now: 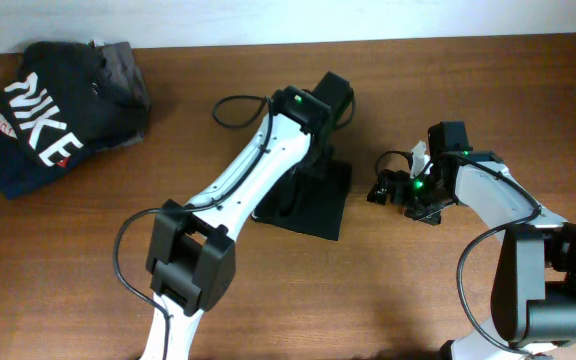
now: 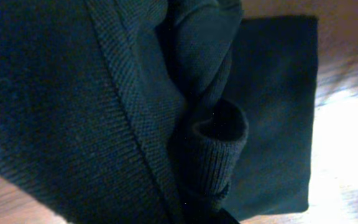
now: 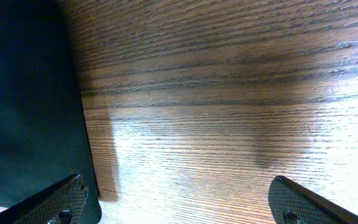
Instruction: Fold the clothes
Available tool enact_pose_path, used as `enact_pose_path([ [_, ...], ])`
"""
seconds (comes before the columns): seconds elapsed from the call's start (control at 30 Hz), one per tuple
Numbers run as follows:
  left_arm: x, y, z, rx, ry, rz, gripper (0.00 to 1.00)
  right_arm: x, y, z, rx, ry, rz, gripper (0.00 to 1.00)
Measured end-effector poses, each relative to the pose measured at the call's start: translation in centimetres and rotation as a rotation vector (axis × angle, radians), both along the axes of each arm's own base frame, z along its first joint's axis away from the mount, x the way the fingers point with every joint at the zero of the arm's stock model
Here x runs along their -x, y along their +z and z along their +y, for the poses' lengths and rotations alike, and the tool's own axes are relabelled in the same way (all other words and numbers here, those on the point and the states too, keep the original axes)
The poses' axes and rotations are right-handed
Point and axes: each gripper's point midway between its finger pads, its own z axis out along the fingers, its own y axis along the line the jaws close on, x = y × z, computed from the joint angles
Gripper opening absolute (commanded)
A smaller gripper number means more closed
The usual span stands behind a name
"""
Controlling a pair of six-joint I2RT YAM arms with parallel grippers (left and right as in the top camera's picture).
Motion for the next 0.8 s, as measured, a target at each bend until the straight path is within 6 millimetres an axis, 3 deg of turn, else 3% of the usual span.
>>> enact_pose_path([
  [0.23, 1.3, -1.5, -0.4, -0.021, -0.023, 0.034, 0.13, 0.0, 0.0, 0.0, 0.0, 0.0, 0.001, 0.98],
  [0.27, 1.4, -1.6, -0.6, -0.02, -0.027, 0.032, 0.19, 0.0, 0.0, 0.0, 0.0, 0.0, 0.001, 0.98],
  [0.37, 1.5, -1.6, -1.3, -0.011, -0.037, 0.023, 0.54, 0.0, 0.0, 0.0, 0.0, 0.0, 0.001, 0.99],
  [0.4, 1.6, -1.5, -1.5, -0.009, -0.044, 0.021, 0.58, 0.0, 0.0, 0.0, 0.0, 0.0, 0.002, 0.99],
  [0.8, 2.6, -1.5, -4.1, 0.046, -0.089, 0.022, 0.61, 0.2, 0.0, 0.0, 0.0, 0.0, 0.009, 0.99],
])
